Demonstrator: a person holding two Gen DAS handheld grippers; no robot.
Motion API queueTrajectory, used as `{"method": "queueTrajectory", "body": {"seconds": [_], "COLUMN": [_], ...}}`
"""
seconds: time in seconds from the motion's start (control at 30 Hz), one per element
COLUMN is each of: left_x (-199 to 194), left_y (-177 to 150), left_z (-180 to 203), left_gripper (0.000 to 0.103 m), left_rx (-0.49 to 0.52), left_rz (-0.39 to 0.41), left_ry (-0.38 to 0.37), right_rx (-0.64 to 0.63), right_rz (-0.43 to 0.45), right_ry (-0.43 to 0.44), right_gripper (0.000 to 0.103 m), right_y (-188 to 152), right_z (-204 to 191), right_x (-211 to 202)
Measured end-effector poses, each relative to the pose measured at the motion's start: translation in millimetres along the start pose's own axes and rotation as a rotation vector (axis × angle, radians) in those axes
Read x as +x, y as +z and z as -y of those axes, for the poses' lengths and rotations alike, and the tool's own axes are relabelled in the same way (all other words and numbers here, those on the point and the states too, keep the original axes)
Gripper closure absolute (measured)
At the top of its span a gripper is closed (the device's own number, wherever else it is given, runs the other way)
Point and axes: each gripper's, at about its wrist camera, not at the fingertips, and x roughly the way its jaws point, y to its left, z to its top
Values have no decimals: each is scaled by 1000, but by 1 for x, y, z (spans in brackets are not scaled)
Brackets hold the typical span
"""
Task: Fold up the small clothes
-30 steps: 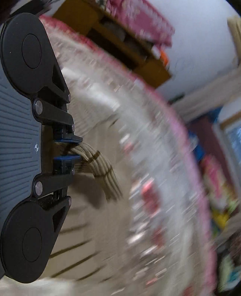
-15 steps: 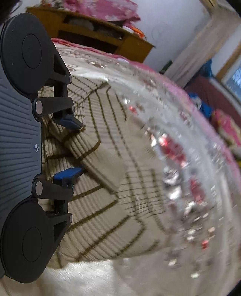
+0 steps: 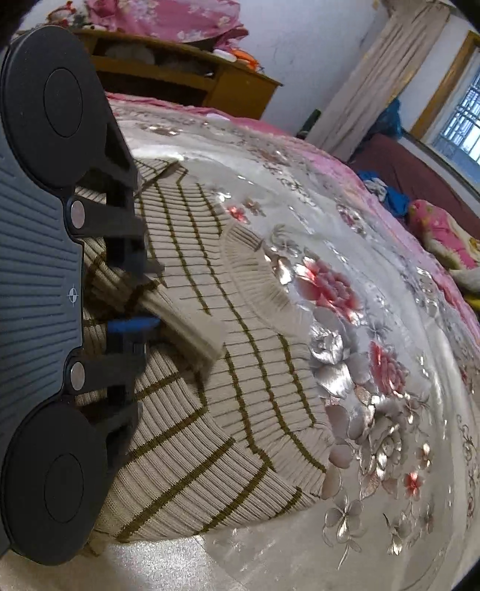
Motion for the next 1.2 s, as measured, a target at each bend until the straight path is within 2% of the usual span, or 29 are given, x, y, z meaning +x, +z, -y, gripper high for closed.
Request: {"method": "queueTrajectory", "body": {"seconds": [0.17, 0.23, 0.3, 0.4, 0.5, 0.6, 0.73, 0.83, 0.93, 0.97, 1.13, 1.2], "left_x": [0, -1, -3, -5, -3, -2, -4, -6, -7, -7, -2, 3], "left_y": [0, 0, 0, -1, -2, -5, -8, -7, -3, 0, 12, 17], "left_z": [1, -1, -1, -1, 0, 3, 9, 14, 17, 18, 29, 33], "left_gripper": [33, 33, 33, 33, 32, 32, 32, 32, 32, 32, 32, 32], "left_rx": [0, -9, -18, -22, -16, -5, 13, 24, 23, 21, 54, 80], "left_rz": [-3, 1, 12, 22, 11, 0, -5, 0, 7, 8, 25, 27], "left_ry": [-2, -3, -6, -10, -10, -8, 7, 20, 22, 17, 30, 33], "right_rx": [-52, -65, -94, -146, -135, -61, 98, 100, 111, 114, 86, 36], "right_rz": [32, 86, 200, 330, 317, 215, 198, 203, 199, 193, 127, 121], "right_ry": [39, 111, 246, 380, 350, 177, 177, 165, 195, 198, 142, 126], "right_gripper": [97, 97, 97, 97, 93, 92, 91, 84, 71, 69, 71, 80], "right_y": [2, 7, 9, -5, -30, -50, -58, -55, -51, -49, -40, -37], "right_z": [-10, -20, -31, -30, -1, 42, 86, 94, 101, 102, 94, 85], "right_x": [-8, -22, -52, -89, -92, -71, -69, -73, -76, -75, -52, -49]}}
